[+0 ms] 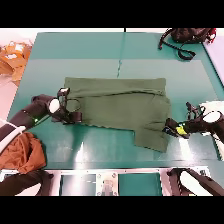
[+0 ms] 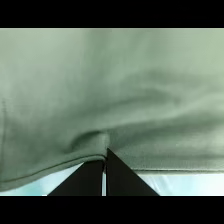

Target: Fold the shirts.

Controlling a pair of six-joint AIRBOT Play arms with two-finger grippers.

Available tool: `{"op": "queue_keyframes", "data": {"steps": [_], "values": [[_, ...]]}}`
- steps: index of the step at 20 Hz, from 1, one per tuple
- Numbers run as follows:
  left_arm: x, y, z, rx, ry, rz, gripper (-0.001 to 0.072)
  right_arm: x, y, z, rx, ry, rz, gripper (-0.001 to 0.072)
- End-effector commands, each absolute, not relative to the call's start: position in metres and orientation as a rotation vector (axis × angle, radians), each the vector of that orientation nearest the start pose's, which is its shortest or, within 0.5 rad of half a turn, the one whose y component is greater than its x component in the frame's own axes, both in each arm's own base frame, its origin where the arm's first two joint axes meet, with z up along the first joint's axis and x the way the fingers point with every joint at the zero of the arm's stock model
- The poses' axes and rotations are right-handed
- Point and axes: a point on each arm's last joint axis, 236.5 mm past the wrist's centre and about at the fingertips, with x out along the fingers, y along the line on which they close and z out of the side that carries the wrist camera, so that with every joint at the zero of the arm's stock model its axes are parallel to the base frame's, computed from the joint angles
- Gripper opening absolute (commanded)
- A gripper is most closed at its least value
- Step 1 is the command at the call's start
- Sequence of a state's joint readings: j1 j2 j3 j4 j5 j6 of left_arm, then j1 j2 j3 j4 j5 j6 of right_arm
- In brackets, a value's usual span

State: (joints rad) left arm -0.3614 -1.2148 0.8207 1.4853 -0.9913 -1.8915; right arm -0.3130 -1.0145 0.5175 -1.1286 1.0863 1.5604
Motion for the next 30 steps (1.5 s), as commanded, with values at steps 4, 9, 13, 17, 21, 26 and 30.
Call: {"op": "queue_keyframes", "data": {"steps": [4, 9, 13, 17, 21, 26, 30], "values": [[0.331, -0.136, -0.04, -0.034, 1.3, -0.166, 0.0023, 0.31, 0.029, -0.018, 0.72, 1.223, 0.044, 0.0027], [0.406, -0.143, 0.001, -0.001, 1.163, -0.155, 0.0024, 0.392, 0.034, 0.029, 0.685, 1.063, 0.101, 0.0027], [0.468, -0.122, 0.01, -0.026, 1.12, -0.12, 0.0023, 0.453, 0.033, 0.025, 0.721, 1.052, 0.127, 0.0028], [0.515, -0.132, -0.016, -0.044, 1.093, -0.146, 0.0024, 0.506, 0.038, -0.011, 0.723, 1.04, 0.112, 0.0028], [0.543, -0.142, -0.053, -0.067, 1.083, -0.152, 0.0026, 0.542, 0.04, -0.051, 0.734, 1.056, 0.099, 0.0028], [0.564, -0.133, -0.043, -0.056, 1.011, -0.132, 0.0635, 0.564, 0.025, -0.051, 0.738, 1.031, 0.098, 0.0316], [0.569, -0.099, -0.005, -0.072, 1.044, -0.075, 0.0635, 0.538, -0.018, -0.02, 0.67, 1.114, 0.212, 0.0559]]}}
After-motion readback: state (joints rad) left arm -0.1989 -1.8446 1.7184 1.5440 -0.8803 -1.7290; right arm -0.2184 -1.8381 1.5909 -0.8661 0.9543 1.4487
